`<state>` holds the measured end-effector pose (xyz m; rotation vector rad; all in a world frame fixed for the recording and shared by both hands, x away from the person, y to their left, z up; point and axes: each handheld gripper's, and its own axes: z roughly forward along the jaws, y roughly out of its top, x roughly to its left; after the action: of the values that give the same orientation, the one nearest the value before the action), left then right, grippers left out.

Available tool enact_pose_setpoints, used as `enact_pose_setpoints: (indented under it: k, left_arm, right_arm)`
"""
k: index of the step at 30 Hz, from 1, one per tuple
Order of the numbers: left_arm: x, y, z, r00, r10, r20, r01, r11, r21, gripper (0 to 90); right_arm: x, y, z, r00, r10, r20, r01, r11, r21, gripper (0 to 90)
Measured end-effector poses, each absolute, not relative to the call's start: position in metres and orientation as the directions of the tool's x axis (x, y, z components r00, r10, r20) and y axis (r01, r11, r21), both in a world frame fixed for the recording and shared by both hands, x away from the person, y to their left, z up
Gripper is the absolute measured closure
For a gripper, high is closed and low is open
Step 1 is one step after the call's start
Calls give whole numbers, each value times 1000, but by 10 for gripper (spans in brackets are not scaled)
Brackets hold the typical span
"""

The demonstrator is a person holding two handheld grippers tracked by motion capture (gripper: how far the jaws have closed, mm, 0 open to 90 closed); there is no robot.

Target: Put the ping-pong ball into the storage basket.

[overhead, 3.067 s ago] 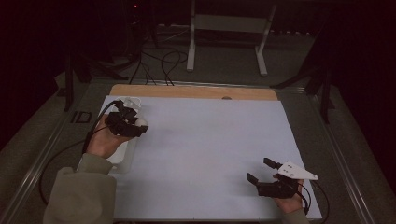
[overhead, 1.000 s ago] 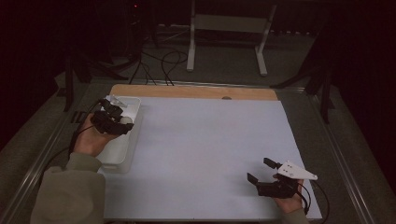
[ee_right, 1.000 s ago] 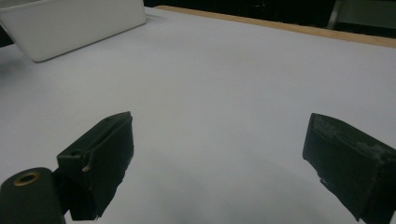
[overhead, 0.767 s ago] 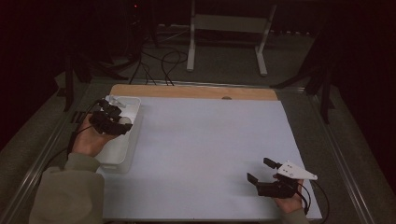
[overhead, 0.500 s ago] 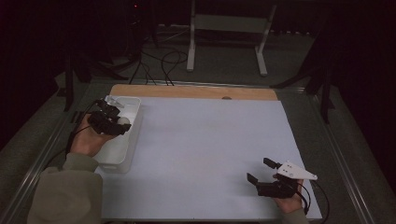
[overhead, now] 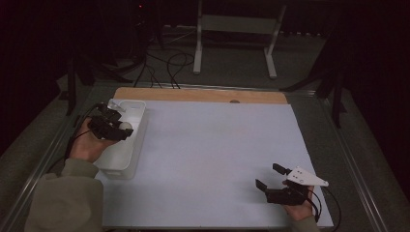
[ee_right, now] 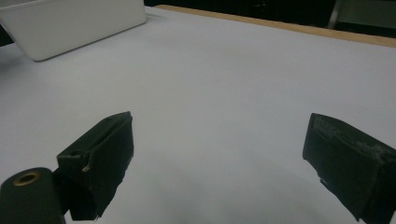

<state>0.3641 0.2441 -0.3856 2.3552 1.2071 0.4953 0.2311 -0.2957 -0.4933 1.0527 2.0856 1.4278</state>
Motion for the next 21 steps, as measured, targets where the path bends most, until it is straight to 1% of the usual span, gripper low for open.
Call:
enact_pose_setpoints:
  k: [21]
  left_arm:
    - [364, 253, -389, 549, 829, 105, 684, -518, 513, 513]
  right_arm:
    - [231, -295, -494, -637, 766, 86, 359, 196, 913, 80]
